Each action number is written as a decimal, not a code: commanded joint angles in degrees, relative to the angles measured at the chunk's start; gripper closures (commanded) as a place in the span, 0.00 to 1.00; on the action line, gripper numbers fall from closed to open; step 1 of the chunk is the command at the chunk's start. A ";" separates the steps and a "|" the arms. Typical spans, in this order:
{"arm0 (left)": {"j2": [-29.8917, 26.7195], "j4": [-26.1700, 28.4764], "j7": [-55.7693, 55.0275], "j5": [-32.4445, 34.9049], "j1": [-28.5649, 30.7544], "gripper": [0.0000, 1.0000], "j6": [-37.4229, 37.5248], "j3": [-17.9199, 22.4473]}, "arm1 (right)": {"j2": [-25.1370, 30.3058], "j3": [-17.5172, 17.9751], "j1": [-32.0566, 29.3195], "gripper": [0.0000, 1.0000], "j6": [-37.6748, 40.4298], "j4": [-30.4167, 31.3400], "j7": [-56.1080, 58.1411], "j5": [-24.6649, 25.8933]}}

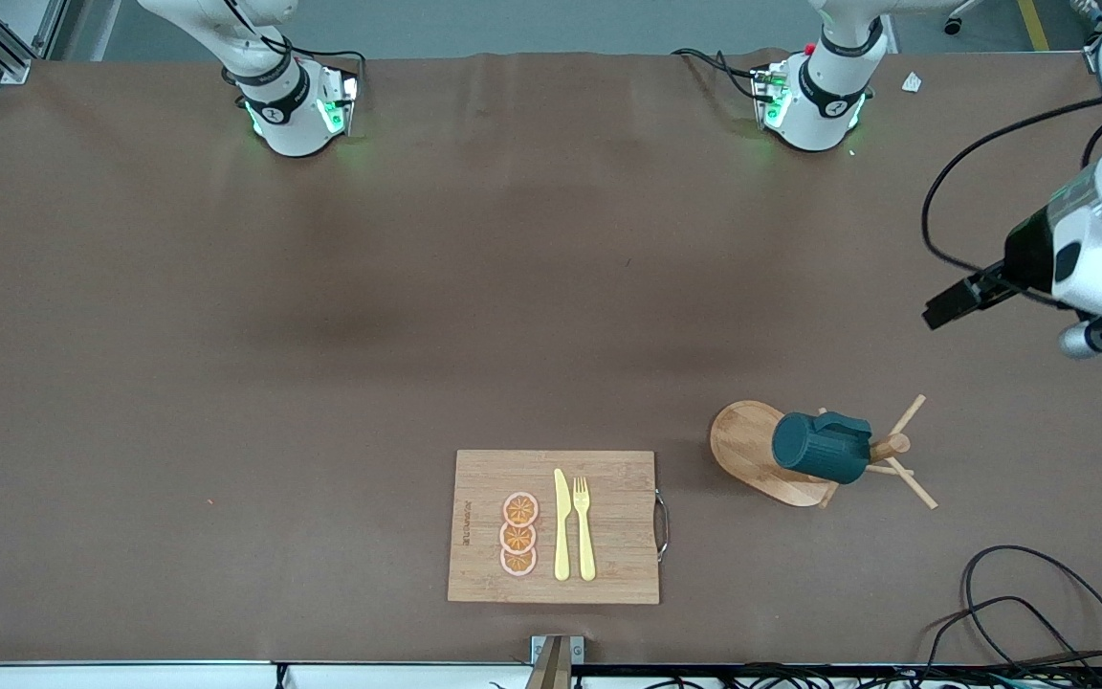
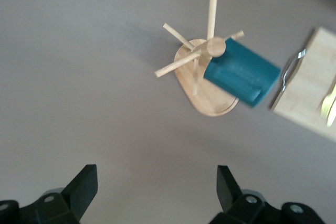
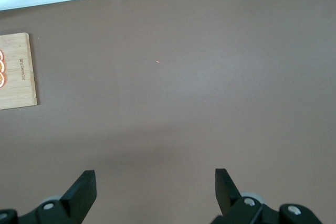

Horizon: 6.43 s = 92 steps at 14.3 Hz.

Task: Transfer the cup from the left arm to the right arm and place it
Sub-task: 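Reach the left gripper down to the teal mug on the stand, then close the left gripper on the teal mug and lift it off, then carry the teal mug with the left gripper toward the table middle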

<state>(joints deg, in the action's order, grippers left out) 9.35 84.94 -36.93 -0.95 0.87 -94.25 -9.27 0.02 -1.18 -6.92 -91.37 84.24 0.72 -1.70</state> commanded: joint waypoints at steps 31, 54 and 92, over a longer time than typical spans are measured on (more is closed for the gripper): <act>12.26 17.01 -44.19 -21.20 -1.66 0.02 -47.42 -1.10 | 0.42 1.01 -1.25 0.00 0.05 -0.05 0.34 0.38; 14.80 4.71 -51.14 -5.68 -14.56 0.63 -44.88 -6.11 | 0.33 1.01 -1.25 0.00 0.05 -0.05 0.43 0.29; 49.80 -9.97 -88.02 74.34 -74.34 0.92 -29.94 25.53 | 0.42 1.01 -1.25 0.00 0.14 -0.05 0.34 0.38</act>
<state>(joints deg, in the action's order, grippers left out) 58.61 76.11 -119.78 72.22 -71.35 -125.84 15.36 0.02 -1.16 -6.92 -91.38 84.20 0.72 -1.70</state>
